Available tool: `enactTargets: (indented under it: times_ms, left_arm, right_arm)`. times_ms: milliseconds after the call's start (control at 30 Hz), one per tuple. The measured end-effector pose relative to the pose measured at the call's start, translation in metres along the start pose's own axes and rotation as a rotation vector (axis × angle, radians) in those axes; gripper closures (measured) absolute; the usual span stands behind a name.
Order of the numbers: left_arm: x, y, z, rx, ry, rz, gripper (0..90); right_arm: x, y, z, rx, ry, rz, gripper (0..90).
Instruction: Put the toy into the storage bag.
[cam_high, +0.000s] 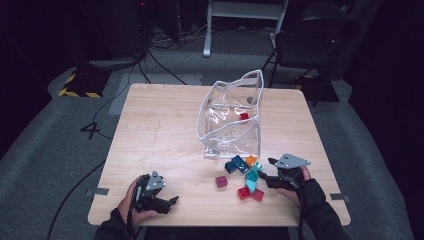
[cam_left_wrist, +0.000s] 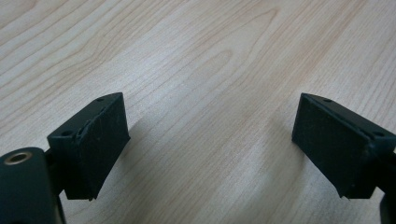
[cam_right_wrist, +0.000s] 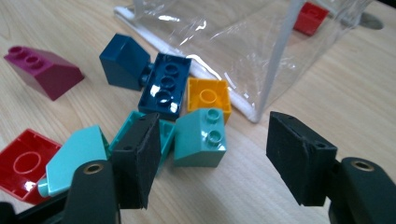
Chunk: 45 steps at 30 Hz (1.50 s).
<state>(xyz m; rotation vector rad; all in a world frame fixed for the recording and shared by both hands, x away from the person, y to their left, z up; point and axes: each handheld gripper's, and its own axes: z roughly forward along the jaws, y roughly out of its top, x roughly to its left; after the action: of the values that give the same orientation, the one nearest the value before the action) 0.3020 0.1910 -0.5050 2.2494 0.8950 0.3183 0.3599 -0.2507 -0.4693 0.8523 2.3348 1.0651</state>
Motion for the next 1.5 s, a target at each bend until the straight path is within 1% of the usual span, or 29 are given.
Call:
enactTargets:
  times_ms: [67, 100, 300, 467, 500, 600, 633, 733, 800, 833, 867, 900, 933, 967, 1000, 1133, 1167, 1200, 1267, 1333, 1400, 1433, 1467, 1500]
  left_arm:
    - [0.000, 0.000, 0.000, 0.001, 0.000, 0.001, 11.0]
    - [0.000, 0.000, 0.000, 0.000, 0.000, 0.000, 11.0]
    - [0.000, 0.000, 0.000, 0.000, 0.000, 0.000, 11.0]
    - [0.000, 0.000, 0.000, 0.001, 0.000, 0.001, 11.0]
    - [0.000, 0.000, 0.000, 0.000, 0.000, 0.000, 11.0]
    - [0.000, 0.000, 0.000, 0.000, 0.000, 0.000, 11.0]
    - [0.000, 0.000, 0.000, 0.000, 0.000, 0.000, 11.0]
    - [0.000, 0.000, 0.000, 0.000, 0.000, 0.000, 11.0]
    - [0.000, 0.000, 0.000, 0.001, 0.000, 0.001, 11.0]
    - [0.000, 0.000, 0.000, 0.000, 0.000, 0.000, 11.0]
    - [0.000, 0.000, 0.000, 0.000, 0.000, 0.000, 11.0]
    - [0.000, 0.000, 0.000, 0.000, 0.000, 0.000, 11.0]
    - [0.000, 0.000, 0.000, 0.000, 0.000, 0.000, 11.0]
    - [0.000, 0.000, 0.000, 0.000, 0.000, 0.000, 11.0]
    - [0.000, 0.000, 0.000, 0.000, 0.000, 0.000, 11.0]
    - [0.000, 0.000, 0.000, 0.001, 0.000, 0.001, 11.0]
    - [0.000, 0.000, 0.000, 0.000, 0.000, 0.000, 11.0]
    - [0.000, 0.000, 0.000, 0.000, 0.000, 0.000, 11.0]
    - [0.000, 0.000, 0.000, 0.000, 0.000, 0.001, 11.0]
    - [0.000, 0.000, 0.000, 0.000, 0.000, 0.001, 11.0]
    - [0.000, 0.000, 0.000, 0.000, 0.000, 0.001, 11.0]
    - [0.000, 0.000, 0.000, 0.000, 0.000, 0.000, 11.0]
    - [0.000, 0.000, 0.000, 0.000, 0.000, 0.000, 11.0]
    - [0.000, 0.000, 0.000, 0.000, 0.000, 0.001, 11.0]
  right_arm:
    - [0.000, -0.001, 0.002, 0.007, 0.000, -0.002, 37.2]
    - [0.000, -0.004, 0.005, 0.015, 0.004, 0.009, 37.7]
    - [-0.003, -0.010, 0.012, 0.036, 0.010, 0.027, 37.8]
    - [-0.003, -0.014, 0.019, 0.053, 0.029, 0.047, 37.0]
    - [-0.003, -0.014, 0.022, 0.055, 0.039, 0.059, 36.8]
    - [0.000, -0.014, 0.026, 0.063, 0.049, 0.060, 35.9]
    - [0.003, -0.013, 0.030, 0.072, 0.050, 0.051, 36.0]
    - [0.005, -0.012, 0.034, 0.079, 0.052, 0.044, 35.9]
    - [0.005, -0.011, 0.036, 0.076, 0.058, 0.057, 36.4]
    - [0.005, -0.011, 0.037, 0.073, 0.061, 0.061, 36.9]
    - [0.004, -0.011, 0.037, 0.065, 0.068, 0.071, 44.1]
    - [0.004, -0.011, 0.037, 0.062, 0.072, 0.072, 46.8]
    - [0.004, -0.011, 0.037, 0.062, 0.072, 0.072, 46.8]
    - [0.004, -0.011, 0.037, 0.060, 0.065, 0.071, 56.3]
    - [0.004, -0.011, 0.037, 0.057, 0.069, 0.069, 58.2]
    - [0.004, -0.011, 0.035, 0.058, 0.071, 0.065, 59.1]
    - [0.004, -0.012, 0.033, 0.051, 0.057, 0.063, 59.2]
    - [0.003, -0.011, 0.030, 0.038, 0.053, 0.071, 59.2]
    - [0.001, -0.011, 0.024, 0.015, 0.057, 0.068, 59.2]
    - [0.000, -0.011, 0.021, 0.011, 0.051, 0.072, 59.2]
    - [-0.004, -0.011, 0.016, 0.001, 0.048, 0.085, 59.2]
    - [-0.008, -0.011, 0.011, -0.014, 0.049, 0.099, 59.2]
    - [-0.008, -0.011, 0.011, -0.014, 0.049, 0.099, 59.2]
    - [-0.010, -0.010, 0.006, -0.026, 0.052, 0.105, 59.2]
